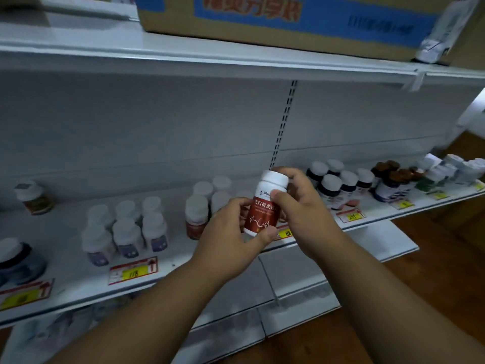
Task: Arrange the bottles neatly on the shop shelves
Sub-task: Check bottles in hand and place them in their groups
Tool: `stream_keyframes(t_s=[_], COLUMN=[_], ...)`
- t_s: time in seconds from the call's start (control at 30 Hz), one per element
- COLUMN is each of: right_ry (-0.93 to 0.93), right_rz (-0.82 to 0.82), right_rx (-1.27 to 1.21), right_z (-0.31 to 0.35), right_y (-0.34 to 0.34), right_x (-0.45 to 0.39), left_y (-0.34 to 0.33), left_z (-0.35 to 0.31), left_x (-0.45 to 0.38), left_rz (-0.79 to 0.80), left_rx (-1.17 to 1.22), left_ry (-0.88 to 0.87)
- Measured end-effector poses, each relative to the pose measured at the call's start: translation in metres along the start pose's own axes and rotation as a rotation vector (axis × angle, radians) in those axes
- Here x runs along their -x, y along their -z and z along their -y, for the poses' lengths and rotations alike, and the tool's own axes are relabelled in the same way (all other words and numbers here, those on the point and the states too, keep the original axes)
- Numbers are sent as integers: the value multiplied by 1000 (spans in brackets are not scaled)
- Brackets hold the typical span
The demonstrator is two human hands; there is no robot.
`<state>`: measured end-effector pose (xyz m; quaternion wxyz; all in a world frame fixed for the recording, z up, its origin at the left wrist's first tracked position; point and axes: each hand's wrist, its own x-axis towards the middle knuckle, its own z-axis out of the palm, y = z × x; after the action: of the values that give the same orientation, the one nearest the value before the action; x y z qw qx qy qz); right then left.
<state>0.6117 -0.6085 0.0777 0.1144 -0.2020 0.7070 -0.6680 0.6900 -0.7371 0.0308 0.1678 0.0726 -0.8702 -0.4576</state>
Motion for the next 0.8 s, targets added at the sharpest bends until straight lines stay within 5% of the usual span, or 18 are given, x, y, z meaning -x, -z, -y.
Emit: stream_keyframes(t_s=[0.23, 0.53, 0.8], right_ry=[-21, 159, 218], right_rz=[59, -31, 228], right_rx=[-53, 243, 628], right_z=[-5, -9, -51], right_y=[15, 8, -9], right_x=[-33, -111, -174], left_y=[-14, 27, 26], left_z=[5, 41, 80], left_x=[-19, -75, -86], left_rz=[-31, -41, 80], left_rx=[-106, -634, -822], left_ry=[50, -44, 34])
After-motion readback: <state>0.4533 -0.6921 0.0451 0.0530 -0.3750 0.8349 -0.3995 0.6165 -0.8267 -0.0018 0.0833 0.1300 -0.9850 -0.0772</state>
